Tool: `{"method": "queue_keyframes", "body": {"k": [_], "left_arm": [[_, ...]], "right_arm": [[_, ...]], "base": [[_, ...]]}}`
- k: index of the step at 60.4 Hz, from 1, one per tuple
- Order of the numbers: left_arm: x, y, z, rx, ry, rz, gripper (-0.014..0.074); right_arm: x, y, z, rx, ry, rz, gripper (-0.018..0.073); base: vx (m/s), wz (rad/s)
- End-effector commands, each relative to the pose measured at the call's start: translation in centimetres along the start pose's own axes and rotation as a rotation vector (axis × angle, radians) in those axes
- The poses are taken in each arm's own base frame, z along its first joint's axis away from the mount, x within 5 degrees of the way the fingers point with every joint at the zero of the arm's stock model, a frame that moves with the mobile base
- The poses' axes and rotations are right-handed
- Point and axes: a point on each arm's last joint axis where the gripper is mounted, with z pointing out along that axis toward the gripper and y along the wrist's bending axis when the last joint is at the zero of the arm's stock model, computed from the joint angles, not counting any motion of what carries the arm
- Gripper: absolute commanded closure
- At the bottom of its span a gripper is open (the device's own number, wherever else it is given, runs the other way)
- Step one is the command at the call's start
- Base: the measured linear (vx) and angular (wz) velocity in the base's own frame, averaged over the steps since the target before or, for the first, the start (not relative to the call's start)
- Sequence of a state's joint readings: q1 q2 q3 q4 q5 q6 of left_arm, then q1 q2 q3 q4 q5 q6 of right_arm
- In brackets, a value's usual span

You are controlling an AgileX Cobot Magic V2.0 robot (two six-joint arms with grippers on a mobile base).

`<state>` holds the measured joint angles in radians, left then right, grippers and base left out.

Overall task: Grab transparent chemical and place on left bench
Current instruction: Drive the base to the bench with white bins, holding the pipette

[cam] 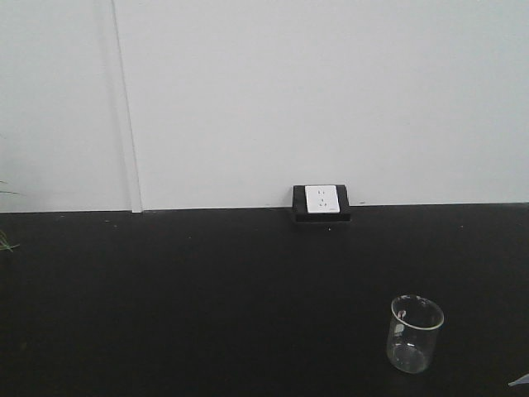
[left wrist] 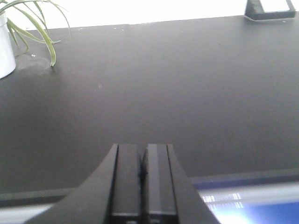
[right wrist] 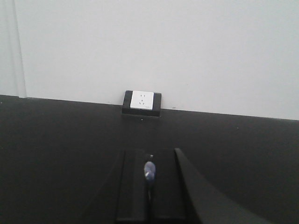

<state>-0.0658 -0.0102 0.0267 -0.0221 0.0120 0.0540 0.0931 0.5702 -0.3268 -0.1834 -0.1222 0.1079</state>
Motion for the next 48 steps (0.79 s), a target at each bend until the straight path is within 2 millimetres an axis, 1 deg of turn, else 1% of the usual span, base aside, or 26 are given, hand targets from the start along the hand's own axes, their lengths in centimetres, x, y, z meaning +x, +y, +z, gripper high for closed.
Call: {"method": "queue_keyframes", "body": {"k": [1,22,48], "left_arm": [[-0.28,0.01,-0.13,-0.002,-0.081,-0.009,0.0600],[-0.28,0.01,-0.13,-0.002,-0.081,-0.009,0.0600],[-0.28,0.01,-0.13,-0.002,-0.081,-0.009,0.0600]], "right_arm": [[-1.58,-0.06,0.18,-0.002,-0.093,-0.006,0.0566],[-1.58,-0.06,0.18,-0.002,-0.093,-0.006,0.0566],[-1.58,-0.06,0.18,-0.002,-0.093,-0.006,0.0566]], "base": [[-0.25,-0.06],[-0.27,-0.05],[-0.31,0.03]]}}
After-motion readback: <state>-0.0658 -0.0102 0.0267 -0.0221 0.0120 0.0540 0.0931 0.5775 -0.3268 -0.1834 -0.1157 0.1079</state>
